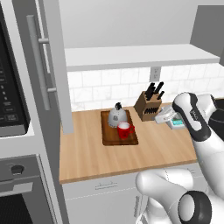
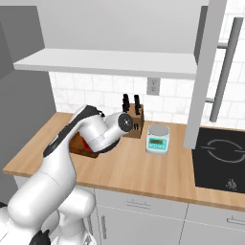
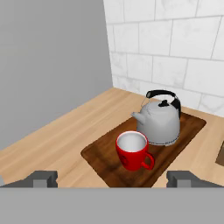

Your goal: Pick the kettle from the counter and place it on the tray. Then pick the mug from the cabinet and place it on the tray. Then close the cabinet doors.

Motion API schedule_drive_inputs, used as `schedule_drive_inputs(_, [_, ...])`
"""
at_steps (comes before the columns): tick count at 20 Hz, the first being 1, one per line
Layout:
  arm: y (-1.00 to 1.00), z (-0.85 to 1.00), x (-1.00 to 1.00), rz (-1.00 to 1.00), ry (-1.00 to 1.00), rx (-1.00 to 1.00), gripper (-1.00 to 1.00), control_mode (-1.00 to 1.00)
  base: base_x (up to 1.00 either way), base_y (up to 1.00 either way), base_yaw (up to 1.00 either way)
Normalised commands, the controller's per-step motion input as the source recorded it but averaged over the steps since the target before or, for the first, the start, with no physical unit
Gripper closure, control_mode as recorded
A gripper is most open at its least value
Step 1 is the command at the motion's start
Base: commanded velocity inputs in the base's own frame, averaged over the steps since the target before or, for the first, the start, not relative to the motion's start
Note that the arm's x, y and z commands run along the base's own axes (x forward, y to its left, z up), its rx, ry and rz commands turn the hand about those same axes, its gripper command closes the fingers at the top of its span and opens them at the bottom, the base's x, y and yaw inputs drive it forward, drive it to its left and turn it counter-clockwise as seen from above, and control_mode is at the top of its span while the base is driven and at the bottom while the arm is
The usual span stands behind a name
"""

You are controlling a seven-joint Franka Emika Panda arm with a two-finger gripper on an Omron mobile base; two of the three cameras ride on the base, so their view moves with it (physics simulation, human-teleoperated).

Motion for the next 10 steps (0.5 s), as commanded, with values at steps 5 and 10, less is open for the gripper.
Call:
schedule_drive_inputs(5, [-0.09,0.0,-0.04,-0.01,0.0,0.12,-1.0,-1.0,0.0,0.0,0.0])
schedule_drive_inputs(10, [-0.31,0.09,-0.22,-0.18,0.05,0.15,-1.0,-1.0,0.0,0.0,0.0])
